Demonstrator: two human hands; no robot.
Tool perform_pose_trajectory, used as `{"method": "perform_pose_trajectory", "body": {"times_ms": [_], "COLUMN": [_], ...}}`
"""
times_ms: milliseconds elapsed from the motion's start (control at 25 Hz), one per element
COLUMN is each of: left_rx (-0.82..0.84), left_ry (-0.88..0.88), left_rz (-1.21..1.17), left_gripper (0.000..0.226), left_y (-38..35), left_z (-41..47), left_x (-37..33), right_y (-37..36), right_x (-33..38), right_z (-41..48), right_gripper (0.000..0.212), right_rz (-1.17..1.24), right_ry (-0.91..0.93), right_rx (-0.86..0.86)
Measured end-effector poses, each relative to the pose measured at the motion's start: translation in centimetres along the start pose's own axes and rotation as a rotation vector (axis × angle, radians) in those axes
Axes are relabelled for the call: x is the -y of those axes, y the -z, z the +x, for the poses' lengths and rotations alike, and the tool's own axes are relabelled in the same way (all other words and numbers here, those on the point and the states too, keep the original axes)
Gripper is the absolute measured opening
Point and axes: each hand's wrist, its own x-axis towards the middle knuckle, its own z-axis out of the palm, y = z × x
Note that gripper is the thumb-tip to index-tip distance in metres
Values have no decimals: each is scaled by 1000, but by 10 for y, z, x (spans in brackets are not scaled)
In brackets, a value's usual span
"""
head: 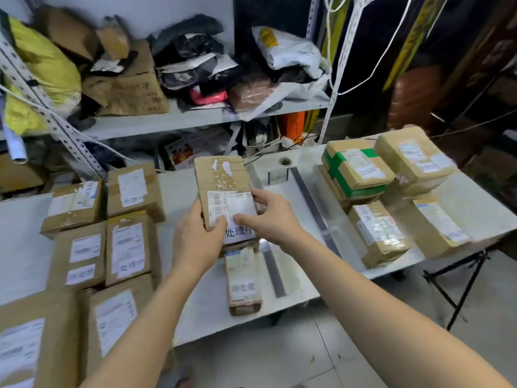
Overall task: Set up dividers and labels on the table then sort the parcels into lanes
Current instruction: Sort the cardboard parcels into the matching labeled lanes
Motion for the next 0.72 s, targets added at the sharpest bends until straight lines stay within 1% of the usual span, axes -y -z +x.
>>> {"method": "perform_pose_trajectory", "body": {"times_ms": [160,320,480,600,720], "left_rx": [-9,45,95,153,194], "left_ry": [-1,19,21,49,74], "left_rz": [-26,-34,-2,36,58], "left_gripper": [29,27,33,38,39], "left_y": [-63,-107,-146,-171,-191], "left_z": [-3,9,37,64,84], "left_x": [-50,-84,-92,-88,-82], "right_y": [80,133,164,175,179], "right_x": [-13,-28,-46,-61,-75], "right_z": [3,13,40,62,79], "right_gripper": [48,47,50,50,49], "right_rz": [-16,-28,-60,-106,-133], "right_ry": [-14,-36,-63,-102,-157], "right_rx": [5,-22,-49,-73,-62]}}
